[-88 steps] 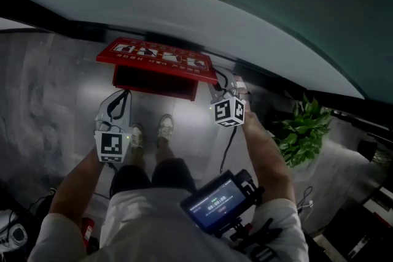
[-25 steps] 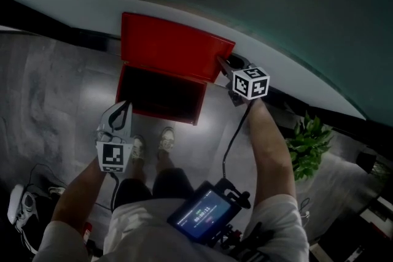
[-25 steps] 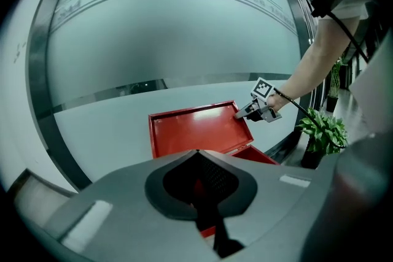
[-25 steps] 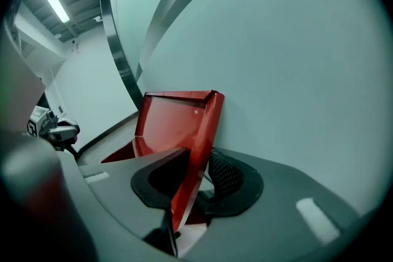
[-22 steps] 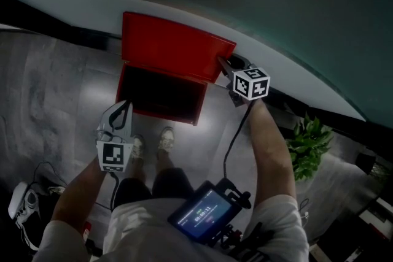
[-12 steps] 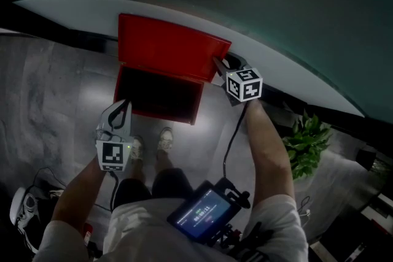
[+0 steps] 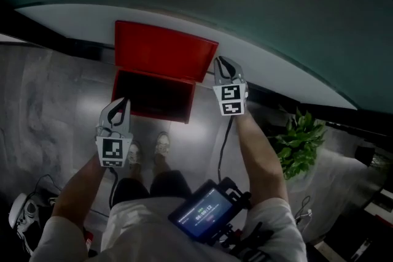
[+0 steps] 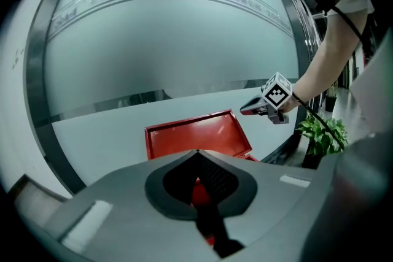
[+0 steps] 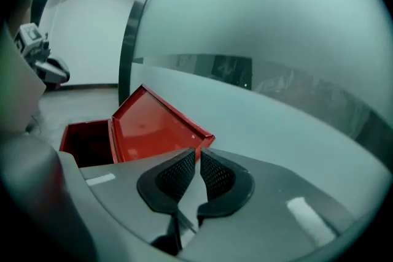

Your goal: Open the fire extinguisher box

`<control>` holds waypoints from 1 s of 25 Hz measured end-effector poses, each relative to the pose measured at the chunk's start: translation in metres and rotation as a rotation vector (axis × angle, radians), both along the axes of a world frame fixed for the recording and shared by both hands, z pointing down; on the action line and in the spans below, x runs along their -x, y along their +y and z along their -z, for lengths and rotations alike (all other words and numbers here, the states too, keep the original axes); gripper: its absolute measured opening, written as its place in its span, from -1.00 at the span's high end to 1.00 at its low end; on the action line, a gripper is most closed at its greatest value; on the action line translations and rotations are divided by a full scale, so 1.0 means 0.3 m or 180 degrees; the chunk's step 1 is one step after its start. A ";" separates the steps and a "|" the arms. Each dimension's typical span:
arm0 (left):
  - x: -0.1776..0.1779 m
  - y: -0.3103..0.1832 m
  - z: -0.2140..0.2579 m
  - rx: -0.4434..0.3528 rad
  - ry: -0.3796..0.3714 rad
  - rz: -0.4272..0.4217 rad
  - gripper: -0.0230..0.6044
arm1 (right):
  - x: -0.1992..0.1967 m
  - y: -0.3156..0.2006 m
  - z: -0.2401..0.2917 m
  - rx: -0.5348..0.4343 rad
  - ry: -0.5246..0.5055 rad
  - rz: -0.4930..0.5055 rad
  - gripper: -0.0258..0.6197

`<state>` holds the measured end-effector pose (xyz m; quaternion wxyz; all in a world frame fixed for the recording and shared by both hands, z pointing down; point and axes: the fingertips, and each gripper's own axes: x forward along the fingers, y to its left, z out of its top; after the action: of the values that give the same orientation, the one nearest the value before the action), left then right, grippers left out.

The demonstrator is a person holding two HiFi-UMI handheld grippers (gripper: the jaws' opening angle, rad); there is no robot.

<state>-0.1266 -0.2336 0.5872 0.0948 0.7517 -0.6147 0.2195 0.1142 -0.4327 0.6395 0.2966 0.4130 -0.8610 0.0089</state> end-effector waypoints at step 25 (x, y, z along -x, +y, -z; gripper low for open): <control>0.037 0.300 0.373 -0.0708 0.0282 -0.0335 0.92 | 0.160 0.807 0.548 -0.0830 -0.0089 -0.0434 0.88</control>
<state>-0.1376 -0.1436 0.4753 0.0262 0.7977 -0.5901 0.1212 0.0661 -0.1905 0.4750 0.2272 0.5054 -0.8288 -0.0771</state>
